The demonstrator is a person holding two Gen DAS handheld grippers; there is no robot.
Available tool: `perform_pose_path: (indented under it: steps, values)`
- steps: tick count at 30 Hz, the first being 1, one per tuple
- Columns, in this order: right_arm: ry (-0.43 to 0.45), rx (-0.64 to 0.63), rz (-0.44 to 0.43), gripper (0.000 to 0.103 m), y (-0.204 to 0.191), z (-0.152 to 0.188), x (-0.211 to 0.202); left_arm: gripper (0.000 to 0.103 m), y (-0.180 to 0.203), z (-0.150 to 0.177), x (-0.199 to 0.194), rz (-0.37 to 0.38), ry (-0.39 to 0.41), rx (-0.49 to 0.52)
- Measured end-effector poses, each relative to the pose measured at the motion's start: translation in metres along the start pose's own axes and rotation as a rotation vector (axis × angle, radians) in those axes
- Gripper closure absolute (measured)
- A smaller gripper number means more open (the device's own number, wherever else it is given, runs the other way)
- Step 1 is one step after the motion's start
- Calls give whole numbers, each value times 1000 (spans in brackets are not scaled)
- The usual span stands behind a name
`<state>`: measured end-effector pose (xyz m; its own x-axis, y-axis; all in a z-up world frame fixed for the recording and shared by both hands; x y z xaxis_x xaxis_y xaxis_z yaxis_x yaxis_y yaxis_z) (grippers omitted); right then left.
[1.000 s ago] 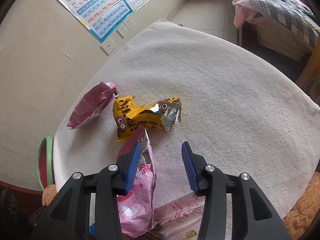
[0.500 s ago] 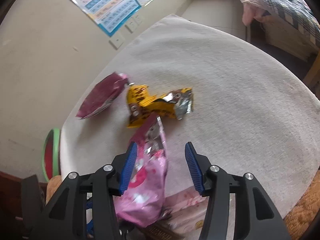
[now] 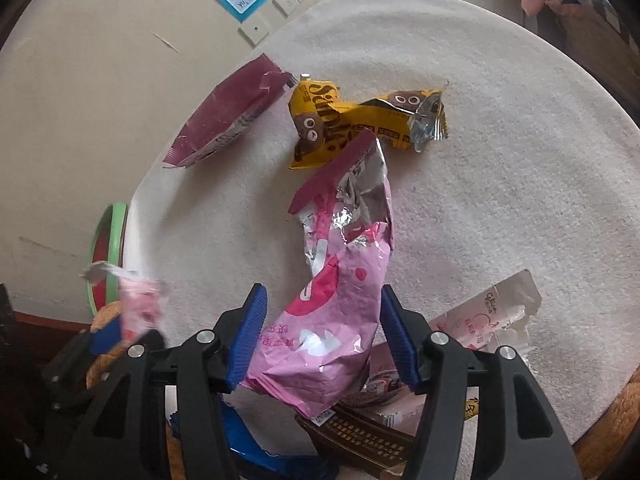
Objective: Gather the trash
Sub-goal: 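Carry the pink wrapper and white carton over the red bin and open both grippers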
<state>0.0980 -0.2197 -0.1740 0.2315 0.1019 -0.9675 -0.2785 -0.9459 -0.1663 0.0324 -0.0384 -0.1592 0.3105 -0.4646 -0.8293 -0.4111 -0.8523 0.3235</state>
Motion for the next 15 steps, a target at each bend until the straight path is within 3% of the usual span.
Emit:
perform_pose_path:
  steps: [10,15]
  values:
    - [17,-30,54,49,3,2,3,50,-13,-13,-48,-58,128,2]
    - [70,-98,78,61,-5,2,-7,50,-20,-20,-64,-69,177,-16]
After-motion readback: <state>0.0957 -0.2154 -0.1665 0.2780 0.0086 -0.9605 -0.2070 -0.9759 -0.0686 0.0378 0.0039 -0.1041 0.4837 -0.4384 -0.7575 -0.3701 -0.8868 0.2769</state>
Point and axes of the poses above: each gripper's, at about its wrist camera, not at the fingertips, and x roughly the way its jaws point, y to its right, z to its underside, the point moved 6 cm from there along x, roughly the way its jaws point, and after that the axes turned 14 degrees about z, right-handed, at the moved point
